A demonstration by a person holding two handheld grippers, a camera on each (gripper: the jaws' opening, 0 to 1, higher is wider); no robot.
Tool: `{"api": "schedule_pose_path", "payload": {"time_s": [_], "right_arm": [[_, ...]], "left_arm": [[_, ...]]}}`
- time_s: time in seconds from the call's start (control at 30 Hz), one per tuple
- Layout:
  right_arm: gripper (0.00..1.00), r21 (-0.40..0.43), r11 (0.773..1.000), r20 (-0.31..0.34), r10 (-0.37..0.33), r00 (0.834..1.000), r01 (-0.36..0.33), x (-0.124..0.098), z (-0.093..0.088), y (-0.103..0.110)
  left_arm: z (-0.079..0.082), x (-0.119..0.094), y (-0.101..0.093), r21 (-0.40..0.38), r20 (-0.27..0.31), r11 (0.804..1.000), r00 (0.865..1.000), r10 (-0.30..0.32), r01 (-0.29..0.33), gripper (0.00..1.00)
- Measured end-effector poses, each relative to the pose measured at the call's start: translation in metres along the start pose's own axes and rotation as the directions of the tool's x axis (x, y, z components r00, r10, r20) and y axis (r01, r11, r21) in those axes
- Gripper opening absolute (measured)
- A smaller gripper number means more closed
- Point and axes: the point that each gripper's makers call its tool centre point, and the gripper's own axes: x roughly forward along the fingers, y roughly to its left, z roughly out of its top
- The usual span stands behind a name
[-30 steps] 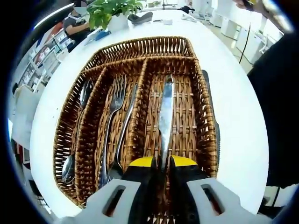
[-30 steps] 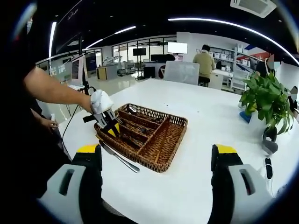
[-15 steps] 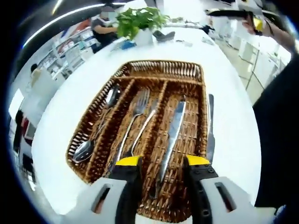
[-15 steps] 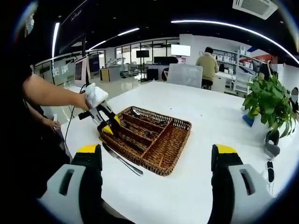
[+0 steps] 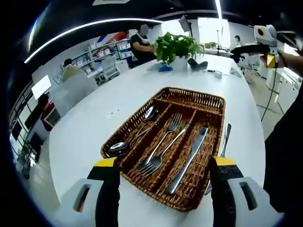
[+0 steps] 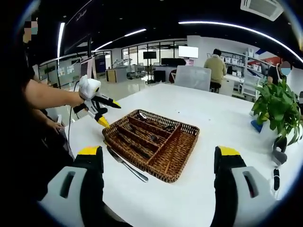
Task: Arrange the knives, forks, and spoons in their matching storage slots by inserting each utensil handle-first until every utensil is classified and aligned in the correct compartment
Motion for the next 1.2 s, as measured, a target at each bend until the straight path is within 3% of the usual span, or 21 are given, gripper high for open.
{"api": "schedule_pose_path", "payload": {"time_s": [0.33,0.5,0.7,1.0,1.2], "right_arm": [[1.0,-0.053,0.998,-0.009,0.031,0.999,-0.032,0.005,0.013,0.001],[1.0,-0.059,0.998,0.003,0.019,1.0,-0.018,0.007,0.018,-0.001],[1.0,-0.081,0.997,0.019,0.006,1.0,-0.004,0.007,0.025,-0.007],[1.0,-0.08,0.997,0.027,0.001,1.0,0.002,0.008,0.028,-0.017],[1.0,-0.066,0.998,0.029,-0.007,1.0,0.009,0.007,0.026,-0.019]], "left_arm": [[0.016,-0.037,0.006,-0.042,0.082,0.998,0.995,0.049,-0.046,0.99],[0.029,-0.053,0.01,-0.05,0.135,0.996,0.987,0.083,-0.077,0.99],[0.038,-0.076,0.01,-0.114,0.174,0.989,0.978,0.112,-0.093,0.99],[0.025,-0.092,0.003,-0.105,0.169,0.988,0.977,0.127,-0.111,0.99],[0.017,-0.095,-0.011,-0.05,0.132,0.993,0.985,0.113,-0.107,0.99]]}}
